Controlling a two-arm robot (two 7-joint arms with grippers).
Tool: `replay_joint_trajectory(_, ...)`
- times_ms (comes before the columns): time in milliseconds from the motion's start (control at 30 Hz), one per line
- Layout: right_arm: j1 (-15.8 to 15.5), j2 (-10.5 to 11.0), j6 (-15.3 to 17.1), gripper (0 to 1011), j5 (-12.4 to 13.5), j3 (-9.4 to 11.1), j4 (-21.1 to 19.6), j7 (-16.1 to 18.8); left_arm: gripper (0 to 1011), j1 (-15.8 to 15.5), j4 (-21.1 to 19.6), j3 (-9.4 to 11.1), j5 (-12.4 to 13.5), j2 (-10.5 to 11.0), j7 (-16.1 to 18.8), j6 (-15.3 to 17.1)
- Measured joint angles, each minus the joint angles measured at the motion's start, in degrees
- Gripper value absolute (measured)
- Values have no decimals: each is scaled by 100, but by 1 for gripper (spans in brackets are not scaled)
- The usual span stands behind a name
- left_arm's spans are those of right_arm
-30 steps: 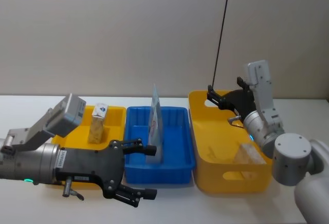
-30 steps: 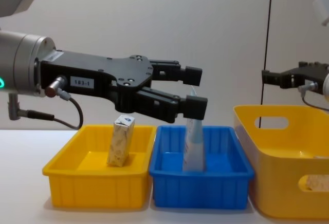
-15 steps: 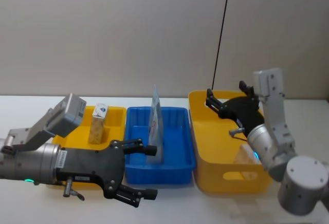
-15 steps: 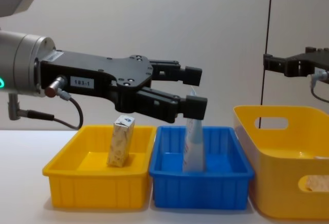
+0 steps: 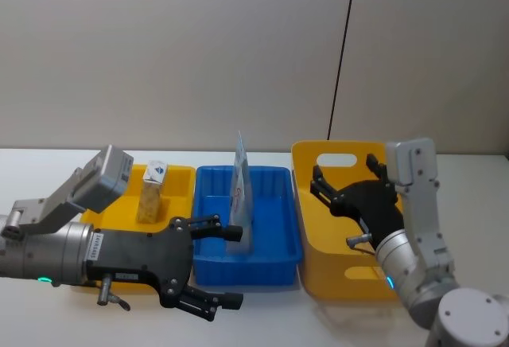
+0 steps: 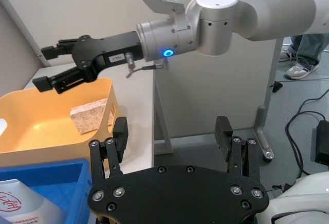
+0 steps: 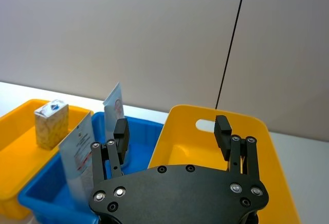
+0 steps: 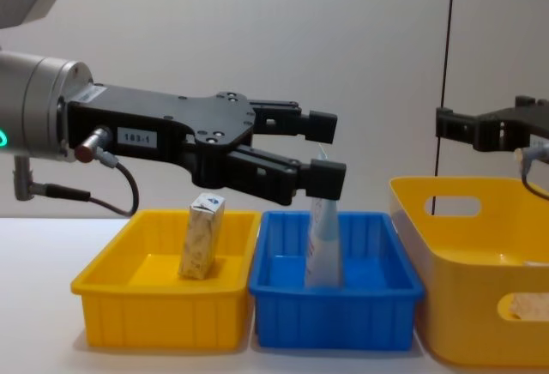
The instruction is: Bimanual collaborative sorting of washing and personal care products
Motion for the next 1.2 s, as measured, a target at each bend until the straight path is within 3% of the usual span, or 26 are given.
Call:
replay_joint_trajectory(567,-528,-241,402,1004,-3,-127,-436,-129,1001,0,0,0,0,0,0,0)
replay_joint_trajectory(867,-566,-253,455,1004,25,-230,-402,98,1001,0,0,0,0,0,0,0)
replay_joint_trajectory(1200,-397,-261,339,1004,-45,-452,-82,460,1001,0,-1,0,0,0,0,0)
